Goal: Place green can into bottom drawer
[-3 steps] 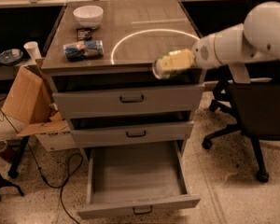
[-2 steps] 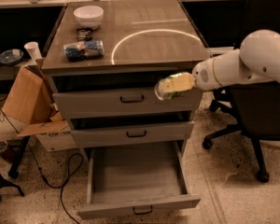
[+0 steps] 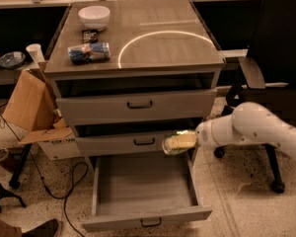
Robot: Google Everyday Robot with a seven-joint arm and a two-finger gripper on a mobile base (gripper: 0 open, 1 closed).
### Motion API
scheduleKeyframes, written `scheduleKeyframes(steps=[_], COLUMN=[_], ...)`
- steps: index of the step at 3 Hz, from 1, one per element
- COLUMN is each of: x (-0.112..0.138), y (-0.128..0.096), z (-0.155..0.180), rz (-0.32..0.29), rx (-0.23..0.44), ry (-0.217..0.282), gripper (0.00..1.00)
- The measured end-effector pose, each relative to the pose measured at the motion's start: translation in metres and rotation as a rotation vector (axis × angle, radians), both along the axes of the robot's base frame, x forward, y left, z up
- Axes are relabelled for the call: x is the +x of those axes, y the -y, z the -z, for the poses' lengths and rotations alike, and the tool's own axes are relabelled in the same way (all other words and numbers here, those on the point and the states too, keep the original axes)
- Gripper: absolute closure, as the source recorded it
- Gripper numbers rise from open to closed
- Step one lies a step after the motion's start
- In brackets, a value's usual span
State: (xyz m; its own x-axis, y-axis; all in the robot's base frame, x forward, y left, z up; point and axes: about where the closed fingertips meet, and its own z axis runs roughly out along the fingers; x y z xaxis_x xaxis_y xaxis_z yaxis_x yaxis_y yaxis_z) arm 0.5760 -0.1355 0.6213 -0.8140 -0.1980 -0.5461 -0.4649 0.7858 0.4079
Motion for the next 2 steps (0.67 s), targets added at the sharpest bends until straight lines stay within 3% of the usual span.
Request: scheduleKeyframes(steps=[1, 2], x=[-0.0078, -0.0048], y=[-0.0061, -0.0127], z=[0.0929, 0.1024], rz=[0.048, 0.053], rx=[-0.040, -0.041], ry=[-0.092, -0.101], gripper=[1.00, 1.00])
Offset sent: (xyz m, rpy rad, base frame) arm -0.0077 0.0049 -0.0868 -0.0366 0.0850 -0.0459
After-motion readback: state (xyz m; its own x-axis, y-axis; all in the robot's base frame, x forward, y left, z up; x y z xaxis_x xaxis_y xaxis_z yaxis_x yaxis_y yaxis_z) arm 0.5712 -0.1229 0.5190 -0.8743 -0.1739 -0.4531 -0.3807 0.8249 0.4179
